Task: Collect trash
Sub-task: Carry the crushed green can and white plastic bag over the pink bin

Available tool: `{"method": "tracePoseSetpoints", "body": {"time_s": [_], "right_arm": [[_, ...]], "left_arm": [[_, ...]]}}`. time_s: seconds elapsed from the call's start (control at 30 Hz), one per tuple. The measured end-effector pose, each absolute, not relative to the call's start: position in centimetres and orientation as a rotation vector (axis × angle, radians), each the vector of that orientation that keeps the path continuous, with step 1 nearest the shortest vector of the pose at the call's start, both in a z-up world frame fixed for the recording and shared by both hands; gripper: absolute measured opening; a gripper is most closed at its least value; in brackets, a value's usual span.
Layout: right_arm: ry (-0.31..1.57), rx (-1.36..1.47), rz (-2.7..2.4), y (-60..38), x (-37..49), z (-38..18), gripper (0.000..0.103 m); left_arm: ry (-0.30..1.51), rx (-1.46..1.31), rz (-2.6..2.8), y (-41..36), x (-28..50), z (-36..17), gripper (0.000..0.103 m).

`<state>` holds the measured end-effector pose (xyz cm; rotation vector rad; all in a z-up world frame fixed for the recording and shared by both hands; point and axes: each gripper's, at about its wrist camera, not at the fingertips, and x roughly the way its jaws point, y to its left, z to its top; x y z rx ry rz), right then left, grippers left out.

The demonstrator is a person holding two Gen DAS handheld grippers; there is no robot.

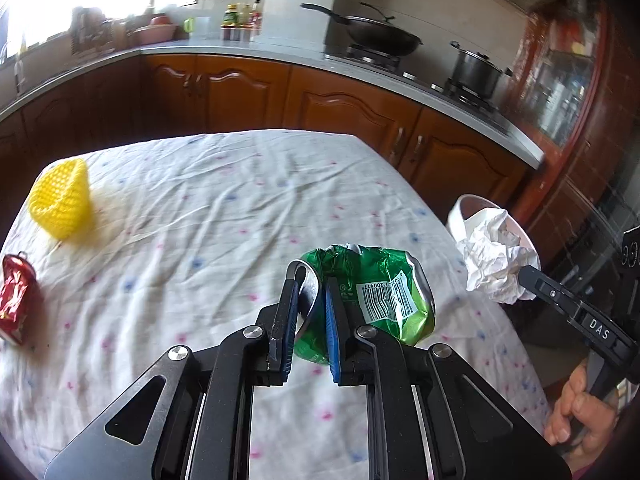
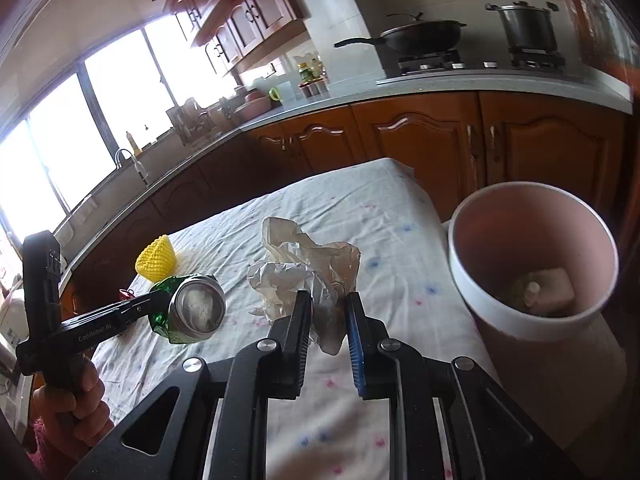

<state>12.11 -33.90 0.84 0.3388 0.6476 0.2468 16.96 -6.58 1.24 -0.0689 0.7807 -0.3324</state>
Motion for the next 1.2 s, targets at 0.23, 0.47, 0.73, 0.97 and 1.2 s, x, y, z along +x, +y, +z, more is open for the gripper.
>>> {"method": "tracePoseSetpoints", "body": {"time_s": [0.23, 0.47, 0.73, 0.97, 1.2], "right_arm": [[0.624, 0.371, 0.204, -36.7, 10.1, 1.0, 0.018], [0.603, 0.406, 0.169, -39.0, 9.4, 1.1, 0.018], [0.574, 0.424, 0.123, -41.5, 8.3, 1.6, 0.018], [0.552, 0.442, 0.072, -44.0, 7.8, 2.0, 0.018], [0.543, 0.451, 0.022, -46.0, 7.6, 2.1, 0.018]], "left_arm": [[0.78, -0.043, -0.37, -9.4, 16.8, 1.6, 0.012], [0.769, -0.02, -0.407, -12.1, 17.0, 2.5, 0.011], [0.752, 0.009, -0.454, -15.4, 17.4, 3.5, 0.011], [0.741, 0.017, -0.495, -17.9, 18.0, 4.3, 0.011], [0.73, 0.026, -0.523, -20.2, 18.6, 4.9, 0.011]]}}
